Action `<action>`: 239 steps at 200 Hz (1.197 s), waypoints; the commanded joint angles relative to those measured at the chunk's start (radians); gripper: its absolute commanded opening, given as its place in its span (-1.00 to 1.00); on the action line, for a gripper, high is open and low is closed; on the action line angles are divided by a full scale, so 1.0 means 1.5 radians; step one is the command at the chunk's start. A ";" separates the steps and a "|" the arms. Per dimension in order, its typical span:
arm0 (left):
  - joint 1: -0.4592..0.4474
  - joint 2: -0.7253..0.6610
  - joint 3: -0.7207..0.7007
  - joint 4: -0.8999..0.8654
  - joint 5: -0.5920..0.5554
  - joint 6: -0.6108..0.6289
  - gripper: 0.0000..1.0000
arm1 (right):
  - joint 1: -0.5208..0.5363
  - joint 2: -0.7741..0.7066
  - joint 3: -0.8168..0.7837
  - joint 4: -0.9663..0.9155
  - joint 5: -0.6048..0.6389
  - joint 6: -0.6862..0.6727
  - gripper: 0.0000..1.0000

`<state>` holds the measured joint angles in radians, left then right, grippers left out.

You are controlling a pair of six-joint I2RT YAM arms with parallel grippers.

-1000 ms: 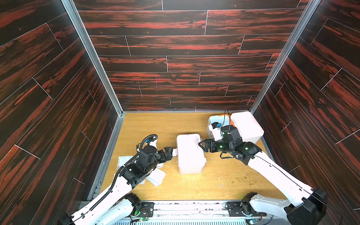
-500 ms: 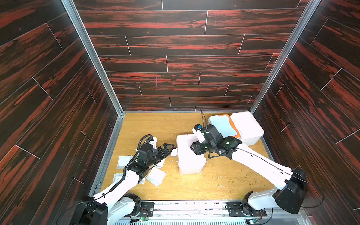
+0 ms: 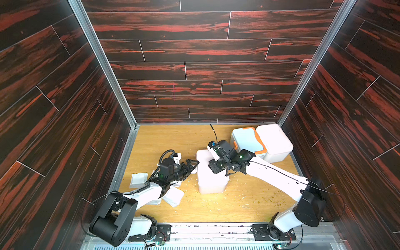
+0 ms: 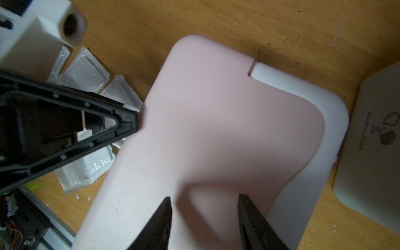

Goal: Open first aid kits and take out gauze
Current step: Fasten the fastener of the first aid kit.

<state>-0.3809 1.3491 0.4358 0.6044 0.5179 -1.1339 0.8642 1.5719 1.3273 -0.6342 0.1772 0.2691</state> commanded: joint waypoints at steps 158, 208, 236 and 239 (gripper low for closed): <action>-0.033 -0.107 -0.009 -0.048 -0.037 -0.013 0.98 | 0.003 0.002 -0.025 -0.011 -0.003 0.006 0.03; -0.032 -0.195 0.031 -0.244 -0.093 0.070 0.98 | 0.003 -0.037 -0.038 0.006 -0.003 0.008 0.06; -0.032 -0.234 0.047 -0.293 -0.104 0.085 0.98 | 0.003 -0.069 -0.056 0.036 -0.015 0.014 0.21; -0.032 -0.236 0.049 -0.296 -0.103 0.086 0.98 | 0.003 -0.072 -0.058 0.038 -0.015 0.015 0.22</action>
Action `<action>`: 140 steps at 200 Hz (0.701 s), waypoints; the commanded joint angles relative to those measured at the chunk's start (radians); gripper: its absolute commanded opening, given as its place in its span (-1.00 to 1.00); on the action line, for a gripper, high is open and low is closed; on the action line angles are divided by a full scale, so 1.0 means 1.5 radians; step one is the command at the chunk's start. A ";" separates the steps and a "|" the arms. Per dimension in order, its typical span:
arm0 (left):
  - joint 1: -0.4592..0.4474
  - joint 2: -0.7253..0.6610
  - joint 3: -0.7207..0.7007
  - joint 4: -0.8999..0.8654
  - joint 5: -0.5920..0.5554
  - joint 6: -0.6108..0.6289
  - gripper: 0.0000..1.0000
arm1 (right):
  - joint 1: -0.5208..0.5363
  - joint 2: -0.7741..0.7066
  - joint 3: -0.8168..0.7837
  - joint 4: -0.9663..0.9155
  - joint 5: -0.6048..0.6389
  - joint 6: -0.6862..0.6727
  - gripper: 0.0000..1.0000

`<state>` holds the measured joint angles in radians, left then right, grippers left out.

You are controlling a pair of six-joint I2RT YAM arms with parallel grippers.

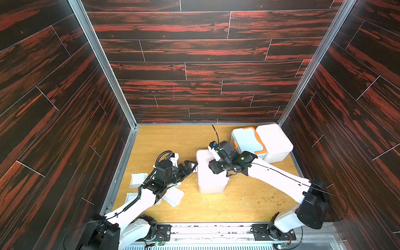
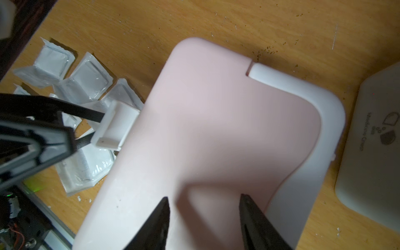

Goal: Open first aid kits and take out gauze
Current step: Fasten the fastener of the first aid kit.

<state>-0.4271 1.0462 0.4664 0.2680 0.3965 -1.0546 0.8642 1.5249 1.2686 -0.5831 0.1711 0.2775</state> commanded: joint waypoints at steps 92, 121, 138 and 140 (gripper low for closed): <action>-0.004 -0.008 0.101 -0.097 0.036 0.060 0.98 | -0.003 -0.062 -0.044 0.020 0.007 0.024 0.26; -0.014 0.011 0.111 -0.084 0.037 0.059 0.98 | -0.003 -0.061 -0.047 0.021 0.006 0.025 0.26; -0.023 0.020 0.114 -0.078 0.036 0.057 0.98 | -0.004 -0.062 -0.047 0.020 0.005 0.026 0.26; -0.023 0.021 0.115 -0.077 0.036 0.057 0.98 | -0.003 -0.062 -0.048 0.020 0.005 0.025 0.26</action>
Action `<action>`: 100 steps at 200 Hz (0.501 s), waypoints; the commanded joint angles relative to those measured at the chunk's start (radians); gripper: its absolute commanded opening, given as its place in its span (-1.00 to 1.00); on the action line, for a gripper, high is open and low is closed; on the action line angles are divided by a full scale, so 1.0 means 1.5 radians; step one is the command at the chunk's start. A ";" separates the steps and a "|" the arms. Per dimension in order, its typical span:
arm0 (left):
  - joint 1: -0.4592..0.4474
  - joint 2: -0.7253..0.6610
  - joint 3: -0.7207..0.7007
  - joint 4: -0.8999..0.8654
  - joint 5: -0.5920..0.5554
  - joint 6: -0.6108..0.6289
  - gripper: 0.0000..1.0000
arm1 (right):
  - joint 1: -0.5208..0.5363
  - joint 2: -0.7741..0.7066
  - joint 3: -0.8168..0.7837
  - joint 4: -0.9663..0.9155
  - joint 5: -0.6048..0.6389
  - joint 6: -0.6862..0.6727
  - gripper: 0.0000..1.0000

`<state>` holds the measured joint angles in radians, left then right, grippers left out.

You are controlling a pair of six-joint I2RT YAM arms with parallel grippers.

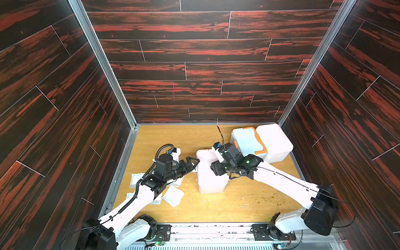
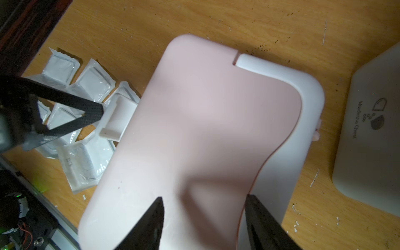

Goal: Open first aid kits and take out gauze
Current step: Fasten the fastener of the first aid kit.

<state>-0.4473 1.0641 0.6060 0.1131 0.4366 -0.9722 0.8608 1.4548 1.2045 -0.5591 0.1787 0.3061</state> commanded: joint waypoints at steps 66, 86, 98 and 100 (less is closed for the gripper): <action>-0.033 0.033 0.029 0.035 -0.002 0.004 0.98 | -0.001 -0.017 -0.007 0.005 -0.002 0.006 0.25; -0.034 0.042 0.027 0.038 -0.006 0.004 0.98 | -0.001 -0.019 -0.008 0.006 -0.003 0.006 0.25; -0.033 0.048 0.025 0.043 -0.008 0.004 0.98 | -0.001 -0.020 -0.009 0.006 -0.004 0.006 0.25; -0.033 0.049 0.025 0.044 -0.007 0.004 0.98 | -0.001 -0.020 -0.009 0.006 -0.005 0.006 0.25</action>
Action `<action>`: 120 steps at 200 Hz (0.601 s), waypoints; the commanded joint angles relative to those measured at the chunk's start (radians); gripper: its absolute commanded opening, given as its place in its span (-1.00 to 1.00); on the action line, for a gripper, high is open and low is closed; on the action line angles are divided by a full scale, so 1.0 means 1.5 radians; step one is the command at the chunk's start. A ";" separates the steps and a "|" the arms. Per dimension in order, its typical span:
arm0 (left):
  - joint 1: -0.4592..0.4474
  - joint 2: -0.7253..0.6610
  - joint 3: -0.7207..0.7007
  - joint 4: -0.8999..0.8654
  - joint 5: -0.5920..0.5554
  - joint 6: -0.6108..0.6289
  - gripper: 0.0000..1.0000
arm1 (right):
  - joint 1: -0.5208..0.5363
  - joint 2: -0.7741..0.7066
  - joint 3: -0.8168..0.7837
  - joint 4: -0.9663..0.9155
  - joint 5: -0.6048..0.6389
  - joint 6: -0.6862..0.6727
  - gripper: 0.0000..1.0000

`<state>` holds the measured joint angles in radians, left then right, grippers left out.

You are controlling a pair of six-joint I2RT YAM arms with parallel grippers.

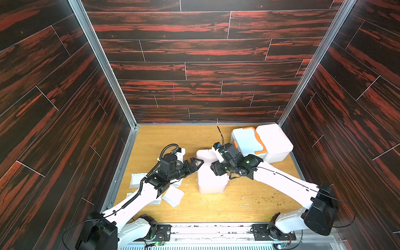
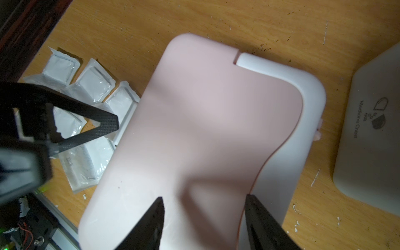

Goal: Open first aid kits and take out gauze
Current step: Fasten the fastener of the first aid kit.

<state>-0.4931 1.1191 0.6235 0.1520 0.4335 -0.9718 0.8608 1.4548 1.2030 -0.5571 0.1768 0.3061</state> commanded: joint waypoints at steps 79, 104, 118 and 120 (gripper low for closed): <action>-0.004 0.036 -0.003 0.057 -0.006 -0.012 0.96 | -0.001 -0.031 -0.012 0.017 -0.022 0.010 0.27; -0.004 0.012 0.004 0.023 -0.024 0.002 0.97 | -0.002 -0.066 -0.018 0.029 -0.022 0.015 0.37; -0.004 -0.001 0.007 0.003 -0.033 0.009 0.97 | -0.002 -0.089 -0.022 0.033 -0.015 0.019 0.43; -0.003 -0.003 0.007 0.000 -0.035 0.010 0.97 | -0.002 -0.093 -0.022 0.033 -0.014 0.020 0.44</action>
<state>-0.4957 1.1667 0.6231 0.1844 0.4107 -0.9756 0.8589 1.4086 1.1801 -0.5320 0.1539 0.3206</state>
